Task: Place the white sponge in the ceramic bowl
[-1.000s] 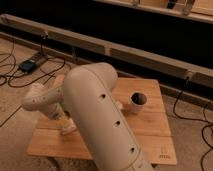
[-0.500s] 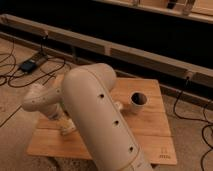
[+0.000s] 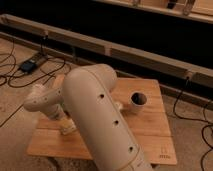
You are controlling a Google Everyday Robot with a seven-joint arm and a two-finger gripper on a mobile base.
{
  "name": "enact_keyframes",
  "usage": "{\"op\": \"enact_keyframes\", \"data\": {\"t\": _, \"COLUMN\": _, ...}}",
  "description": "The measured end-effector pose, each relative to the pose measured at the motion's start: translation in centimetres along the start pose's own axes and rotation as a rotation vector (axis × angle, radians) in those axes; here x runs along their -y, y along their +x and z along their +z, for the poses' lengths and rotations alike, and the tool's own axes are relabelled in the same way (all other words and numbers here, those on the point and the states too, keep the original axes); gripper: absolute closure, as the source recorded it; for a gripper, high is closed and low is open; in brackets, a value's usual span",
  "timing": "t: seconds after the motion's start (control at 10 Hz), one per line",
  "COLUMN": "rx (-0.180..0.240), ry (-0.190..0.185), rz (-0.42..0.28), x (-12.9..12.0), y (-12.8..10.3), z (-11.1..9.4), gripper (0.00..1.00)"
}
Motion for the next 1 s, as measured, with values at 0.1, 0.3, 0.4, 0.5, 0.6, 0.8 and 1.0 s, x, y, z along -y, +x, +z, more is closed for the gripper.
{"op": "enact_keyframes", "data": {"t": 0.1, "rx": 0.009, "ry": 0.001, "rz": 0.0, "x": 0.0, "y": -0.2, "z": -0.2, "gripper": 0.24}}
{"op": "enact_keyframes", "data": {"t": 0.3, "rx": 0.023, "ry": 0.002, "rz": -0.001, "x": -0.1, "y": -0.3, "z": -0.7, "gripper": 0.23}}
{"op": "enact_keyframes", "data": {"t": 0.4, "rx": 0.022, "ry": -0.007, "rz": -0.003, "x": -0.1, "y": -0.4, "z": -1.0, "gripper": 0.29}}
{"op": "enact_keyframes", "data": {"t": 0.5, "rx": 0.023, "ry": -0.018, "rz": -0.005, "x": -0.1, "y": -0.6, "z": -1.4, "gripper": 0.38}}
{"op": "enact_keyframes", "data": {"t": 0.6, "rx": 0.024, "ry": -0.031, "rz": -0.008, "x": 0.0, "y": -0.7, "z": -1.8, "gripper": 0.5}}
{"op": "enact_keyframes", "data": {"t": 0.8, "rx": 0.024, "ry": -0.043, "rz": -0.017, "x": 0.1, "y": -0.4, "z": -2.1, "gripper": 0.66}}
{"op": "enact_keyframes", "data": {"t": 1.0, "rx": 0.022, "ry": -0.056, "rz": -0.024, "x": 0.2, "y": -0.4, "z": -2.2, "gripper": 0.91}}
